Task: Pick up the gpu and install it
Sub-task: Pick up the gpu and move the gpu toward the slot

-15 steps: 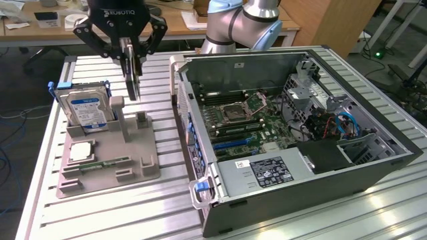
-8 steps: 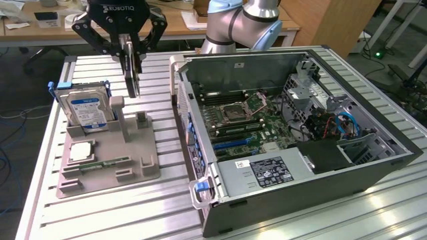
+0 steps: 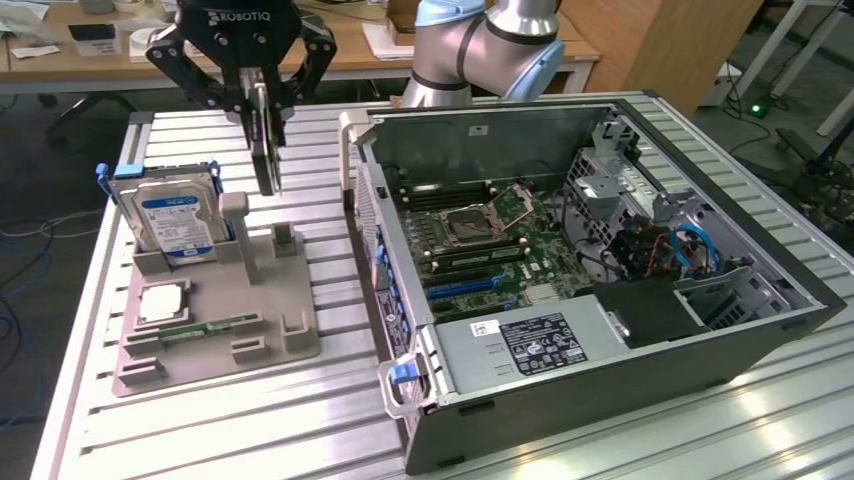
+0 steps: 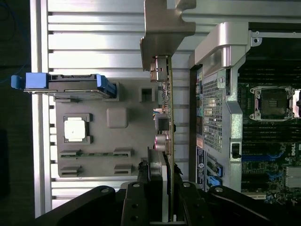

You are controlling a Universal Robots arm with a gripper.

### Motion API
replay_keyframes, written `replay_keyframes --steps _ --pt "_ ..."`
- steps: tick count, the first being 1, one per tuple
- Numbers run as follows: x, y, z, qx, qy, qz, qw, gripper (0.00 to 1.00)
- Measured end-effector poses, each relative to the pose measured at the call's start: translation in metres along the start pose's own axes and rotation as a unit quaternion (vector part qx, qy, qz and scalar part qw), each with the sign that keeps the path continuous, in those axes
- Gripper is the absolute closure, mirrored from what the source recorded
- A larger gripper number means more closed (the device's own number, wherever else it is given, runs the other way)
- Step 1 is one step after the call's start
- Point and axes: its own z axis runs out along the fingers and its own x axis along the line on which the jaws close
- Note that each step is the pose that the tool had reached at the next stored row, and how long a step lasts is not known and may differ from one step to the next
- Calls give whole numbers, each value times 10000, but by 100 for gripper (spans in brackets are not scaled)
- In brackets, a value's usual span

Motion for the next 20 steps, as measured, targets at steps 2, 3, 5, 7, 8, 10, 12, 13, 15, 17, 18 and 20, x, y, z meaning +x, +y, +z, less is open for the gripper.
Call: replay_keyframes --steps 2,3,5,7,8,10,12,13,15,17,18,20 --pt "-12 1 0 0 0 0 10000 72" --pt "-17 1 1 0 0 0 10000 72" --pt "-28 1 1 0 0 0 10000 72" --pt "-43 1 1 0 0 0 10000 72" --pt "-52 1 1 0 0 0 10000 72" --pt "-66 2 2 0 0 1 10000 72" --pt "-79 2 2 0 0 0 10000 72" --pt "-86 2 2 0 0 1 10000 72" --pt "-97 2 2 0 0 0 10000 72" --pt "-112 3 3 0 0 0 10000 72" --pt "-119 3 3 0 0 0 10000 72" --pt "-132 3 3 0 0 0 10000 72"
